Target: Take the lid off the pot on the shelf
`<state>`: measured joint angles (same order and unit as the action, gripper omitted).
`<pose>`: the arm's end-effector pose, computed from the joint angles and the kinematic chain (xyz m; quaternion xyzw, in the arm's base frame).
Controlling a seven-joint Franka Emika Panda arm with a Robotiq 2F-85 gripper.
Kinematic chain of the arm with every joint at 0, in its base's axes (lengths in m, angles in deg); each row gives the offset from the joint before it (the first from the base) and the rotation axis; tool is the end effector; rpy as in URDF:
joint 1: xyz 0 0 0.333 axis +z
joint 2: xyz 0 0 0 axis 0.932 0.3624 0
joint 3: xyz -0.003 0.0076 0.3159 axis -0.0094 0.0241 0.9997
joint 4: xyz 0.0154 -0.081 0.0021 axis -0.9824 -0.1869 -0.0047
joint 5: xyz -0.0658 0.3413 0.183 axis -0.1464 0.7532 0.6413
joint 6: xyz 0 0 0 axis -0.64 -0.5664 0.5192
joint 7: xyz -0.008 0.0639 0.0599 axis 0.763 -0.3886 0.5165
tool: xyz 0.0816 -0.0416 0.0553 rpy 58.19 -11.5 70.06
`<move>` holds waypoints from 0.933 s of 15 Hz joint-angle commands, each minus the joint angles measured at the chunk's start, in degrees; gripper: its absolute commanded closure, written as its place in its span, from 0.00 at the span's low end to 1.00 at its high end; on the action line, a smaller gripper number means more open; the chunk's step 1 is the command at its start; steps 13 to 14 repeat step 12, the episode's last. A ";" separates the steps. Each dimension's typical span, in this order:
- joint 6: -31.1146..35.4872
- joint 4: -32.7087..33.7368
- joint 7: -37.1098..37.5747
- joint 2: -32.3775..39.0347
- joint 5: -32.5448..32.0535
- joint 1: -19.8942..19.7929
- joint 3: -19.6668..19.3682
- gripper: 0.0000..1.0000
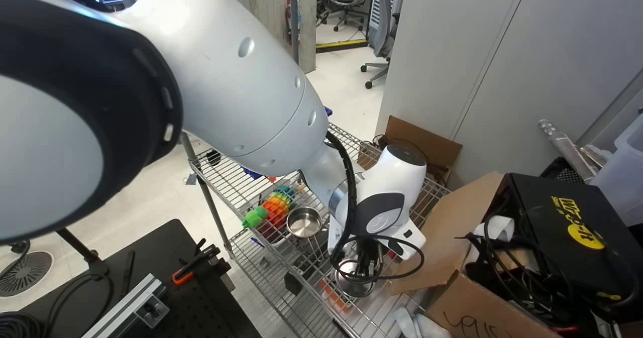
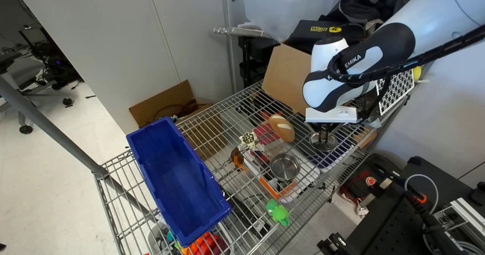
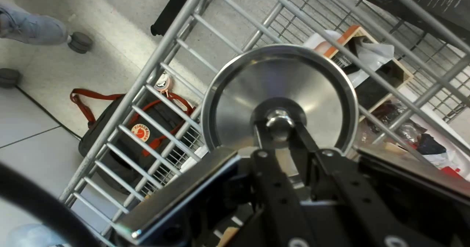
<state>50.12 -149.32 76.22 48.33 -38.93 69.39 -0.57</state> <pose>0.6211 -0.1091 0.0950 0.9088 -0.4037 -0.0785 0.0707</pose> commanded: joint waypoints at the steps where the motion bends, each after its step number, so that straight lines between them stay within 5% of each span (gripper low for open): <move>1: -1.12 0.51 -1.43 -0.94 1.11 -0.35 0.91 0.53; 8: -1.50 -9.41 -14.19 -13.66 4.75 -1.93 7.18 0.03; 9: -0.27 -3.91 -9.28 -7.52 2.96 -0.02 4.12 0.22; 11: -0.73 -6.81 -11.66 -11.08 3.62 -0.09 5.53 0.06; 14: -0.90 -7.71 -12.06 -12.09 3.62 -0.10 5.74 0.03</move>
